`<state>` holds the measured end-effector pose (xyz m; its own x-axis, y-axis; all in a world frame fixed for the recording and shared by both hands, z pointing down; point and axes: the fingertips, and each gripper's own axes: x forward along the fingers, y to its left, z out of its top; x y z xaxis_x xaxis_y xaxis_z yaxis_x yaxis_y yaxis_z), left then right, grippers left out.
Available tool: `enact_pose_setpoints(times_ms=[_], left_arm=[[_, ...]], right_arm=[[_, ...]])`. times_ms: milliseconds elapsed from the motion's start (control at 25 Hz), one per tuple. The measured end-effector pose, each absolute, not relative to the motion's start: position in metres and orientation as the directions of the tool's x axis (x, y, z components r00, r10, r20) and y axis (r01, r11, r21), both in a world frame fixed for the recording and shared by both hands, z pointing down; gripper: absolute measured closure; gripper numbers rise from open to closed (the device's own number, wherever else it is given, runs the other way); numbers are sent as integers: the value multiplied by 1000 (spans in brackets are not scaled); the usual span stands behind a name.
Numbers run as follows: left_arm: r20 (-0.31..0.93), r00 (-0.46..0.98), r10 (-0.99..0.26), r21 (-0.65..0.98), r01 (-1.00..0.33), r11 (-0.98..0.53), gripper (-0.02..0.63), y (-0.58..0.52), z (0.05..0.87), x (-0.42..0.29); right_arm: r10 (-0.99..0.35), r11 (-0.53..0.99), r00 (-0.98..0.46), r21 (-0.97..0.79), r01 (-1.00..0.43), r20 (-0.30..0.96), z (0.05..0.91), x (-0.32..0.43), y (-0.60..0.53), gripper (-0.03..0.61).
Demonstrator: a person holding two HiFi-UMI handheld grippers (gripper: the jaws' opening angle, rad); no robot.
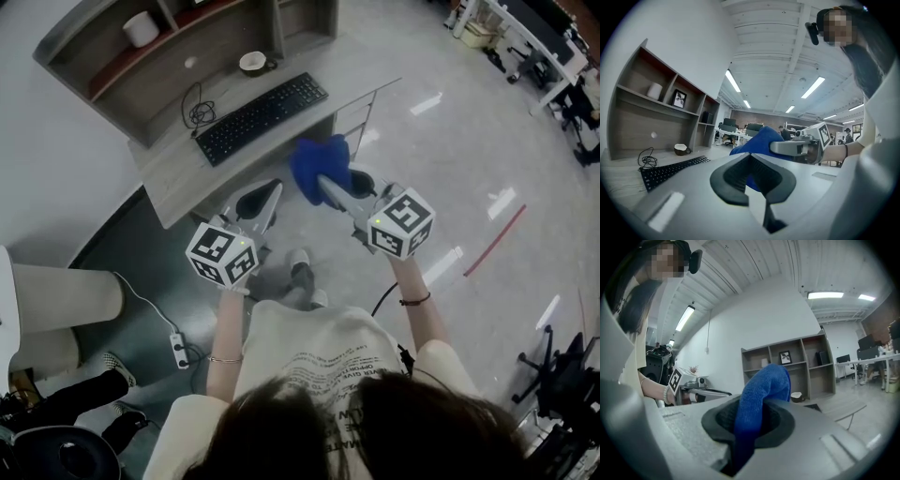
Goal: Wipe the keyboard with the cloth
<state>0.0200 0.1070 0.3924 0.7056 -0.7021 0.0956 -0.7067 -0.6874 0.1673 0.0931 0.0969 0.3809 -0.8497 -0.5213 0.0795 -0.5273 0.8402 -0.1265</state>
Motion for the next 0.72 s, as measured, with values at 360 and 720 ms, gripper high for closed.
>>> enact_pose_setpoints(times_ms=[360,720], left_arm=[[117,711,-694,196,-701,-685,617,60,405,10],[133,716,-685,222,-695,-684,617,18,414,-3]], right_arm=[[-534,827,-839,-141,-544,103,391,89,48,526],[-541,814,-831,-165,-557,130,402,79,5,526]])
